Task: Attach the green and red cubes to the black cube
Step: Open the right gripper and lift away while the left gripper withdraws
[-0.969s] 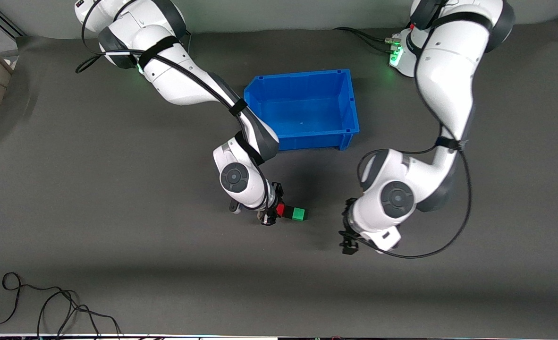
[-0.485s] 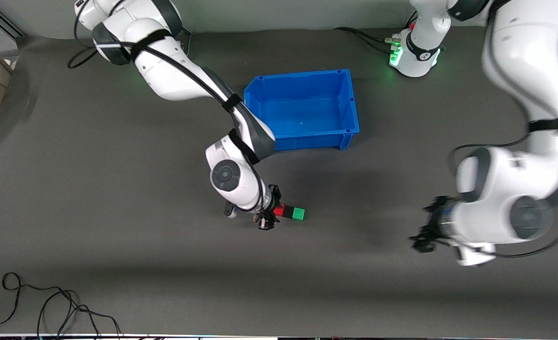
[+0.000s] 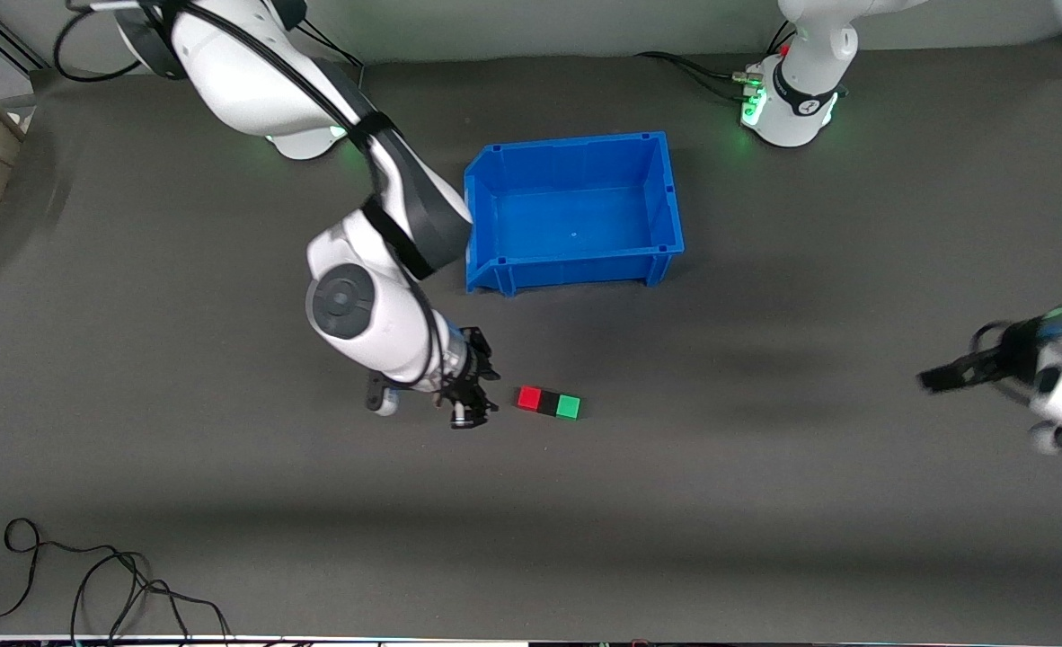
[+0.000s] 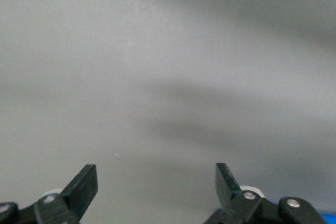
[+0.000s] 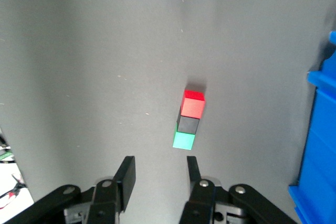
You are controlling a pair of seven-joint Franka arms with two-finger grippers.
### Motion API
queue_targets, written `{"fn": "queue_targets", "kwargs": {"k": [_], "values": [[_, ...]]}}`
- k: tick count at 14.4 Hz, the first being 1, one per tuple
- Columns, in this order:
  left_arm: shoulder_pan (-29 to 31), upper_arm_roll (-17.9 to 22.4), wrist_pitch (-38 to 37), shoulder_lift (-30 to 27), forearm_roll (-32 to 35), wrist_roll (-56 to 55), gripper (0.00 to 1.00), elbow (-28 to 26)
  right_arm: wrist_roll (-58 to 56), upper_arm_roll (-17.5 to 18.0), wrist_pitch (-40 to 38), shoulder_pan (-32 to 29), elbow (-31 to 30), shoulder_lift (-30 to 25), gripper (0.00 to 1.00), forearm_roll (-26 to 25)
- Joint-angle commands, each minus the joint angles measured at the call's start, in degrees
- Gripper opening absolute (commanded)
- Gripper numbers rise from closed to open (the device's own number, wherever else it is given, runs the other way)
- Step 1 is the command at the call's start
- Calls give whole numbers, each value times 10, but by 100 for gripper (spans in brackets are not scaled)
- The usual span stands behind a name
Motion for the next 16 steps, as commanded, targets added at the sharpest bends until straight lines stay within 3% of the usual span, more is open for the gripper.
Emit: {"fn": "queue_targets", "kwargs": {"k": [1, 3, 4, 5, 9, 11, 16], "values": [[3, -4, 24, -53, -9, 87, 100, -45, -29, 1, -37, -14, -14, -33, 47, 12], [4, -2, 44, -84, -10, 87, 100, -63, -62, -2, -56, -16, -16, -56, 50, 12], [4, -2, 59, -103, -9, 87, 100, -87, -89, -2, -79, -25, -17, -68, 69, 11], [4, -2, 70, -116, -9, 86, 100, -102, -130, -2, -104, -32, -17, -80, 100, 11], [0, -4, 41, -89, -11, 58, 100, -54, -324, -2, -223, -87, -17, -139, 100, 11], [1, -4, 57, -92, -10, 58, 100, -68, -418, -2, -276, -117, -18, -167, 100, 11], [-3, -4, 46, -109, -1, 52, 100, -73, -463, -8, -321, -126, -20, -175, 100, 2]]}}
